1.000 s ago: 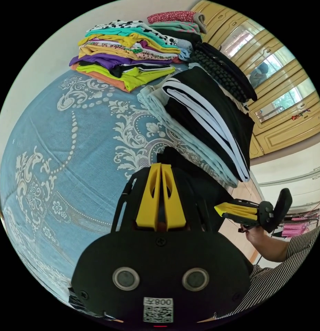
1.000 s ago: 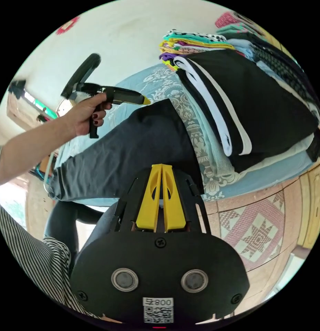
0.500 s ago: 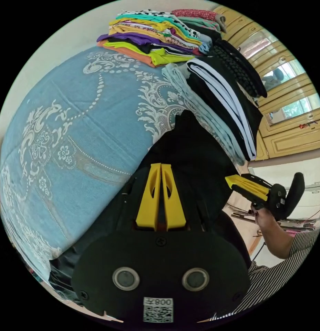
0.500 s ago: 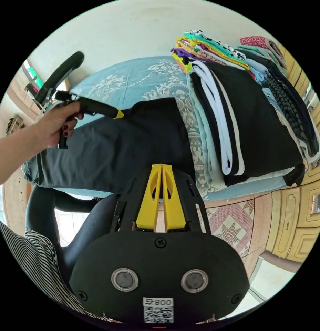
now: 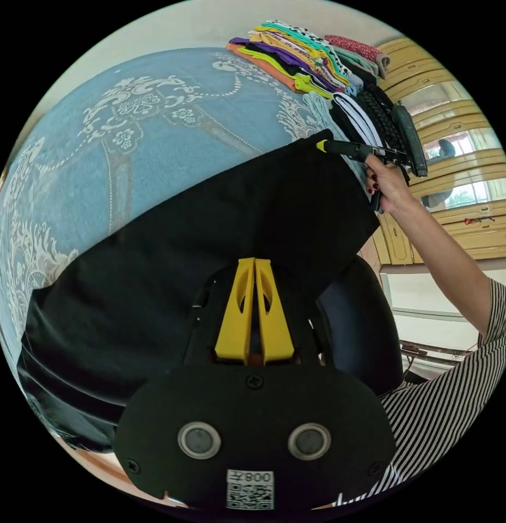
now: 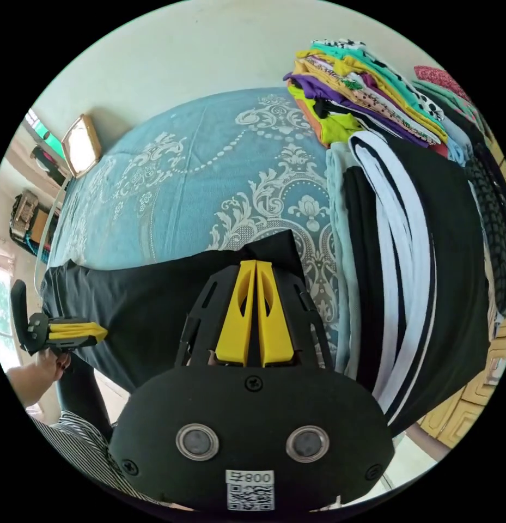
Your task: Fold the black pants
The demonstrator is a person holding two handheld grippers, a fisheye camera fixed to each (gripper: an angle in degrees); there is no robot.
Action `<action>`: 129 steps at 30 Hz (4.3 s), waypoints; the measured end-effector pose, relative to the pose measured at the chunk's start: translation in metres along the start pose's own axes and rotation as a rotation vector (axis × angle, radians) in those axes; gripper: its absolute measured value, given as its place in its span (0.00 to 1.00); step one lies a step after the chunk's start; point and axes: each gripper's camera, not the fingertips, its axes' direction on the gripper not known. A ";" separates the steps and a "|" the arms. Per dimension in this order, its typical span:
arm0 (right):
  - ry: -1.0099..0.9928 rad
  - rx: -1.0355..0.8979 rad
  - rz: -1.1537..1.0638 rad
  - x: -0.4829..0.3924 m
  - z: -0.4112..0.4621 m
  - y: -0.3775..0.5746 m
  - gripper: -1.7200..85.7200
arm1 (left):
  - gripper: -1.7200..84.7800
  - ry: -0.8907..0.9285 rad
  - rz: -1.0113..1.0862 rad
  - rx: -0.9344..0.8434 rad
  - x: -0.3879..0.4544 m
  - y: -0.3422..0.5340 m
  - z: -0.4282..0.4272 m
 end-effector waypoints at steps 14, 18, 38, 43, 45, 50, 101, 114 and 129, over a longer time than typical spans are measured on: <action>-0.258 0.068 -0.123 -0.140 -0.006 -0.037 0.02 | 0.03 -0.026 -0.333 0.209 -0.163 0.173 -0.033; -0.438 -0.041 -0.330 -0.237 0.028 -0.058 0.02 | 0.06 -0.063 -0.378 0.317 -0.212 0.203 -0.056; -0.640 -0.362 -0.680 -0.457 0.142 -0.095 0.02 | 0.03 -0.001 -0.346 0.360 -0.372 0.279 -0.036; -0.645 -0.374 -0.650 -0.461 0.157 -0.124 0.02 | 0.06 -0.034 -0.312 0.370 -0.395 0.284 -0.030; -0.656 -0.392 -0.666 -0.468 0.165 -0.127 0.02 | 0.08 -0.053 -0.269 0.359 -0.406 0.269 -0.031; -0.630 -0.394 -0.713 -0.488 0.176 -0.123 0.02 | 0.06 -0.148 -0.180 0.135 -0.439 0.221 -0.006; -0.835 -0.361 -0.789 -0.600 0.204 -0.229 0.09 | 0.03 -0.059 -0.231 0.307 -0.478 0.345 0.025; -0.729 -0.340 -0.845 -0.633 0.193 -0.175 0.10 | 0.09 -0.140 -0.218 0.299 -0.457 0.343 0.031; -0.694 -0.115 -0.823 -0.633 0.124 -0.179 0.09 | 0.02 -0.174 -0.377 0.424 -0.435 0.429 0.034</action>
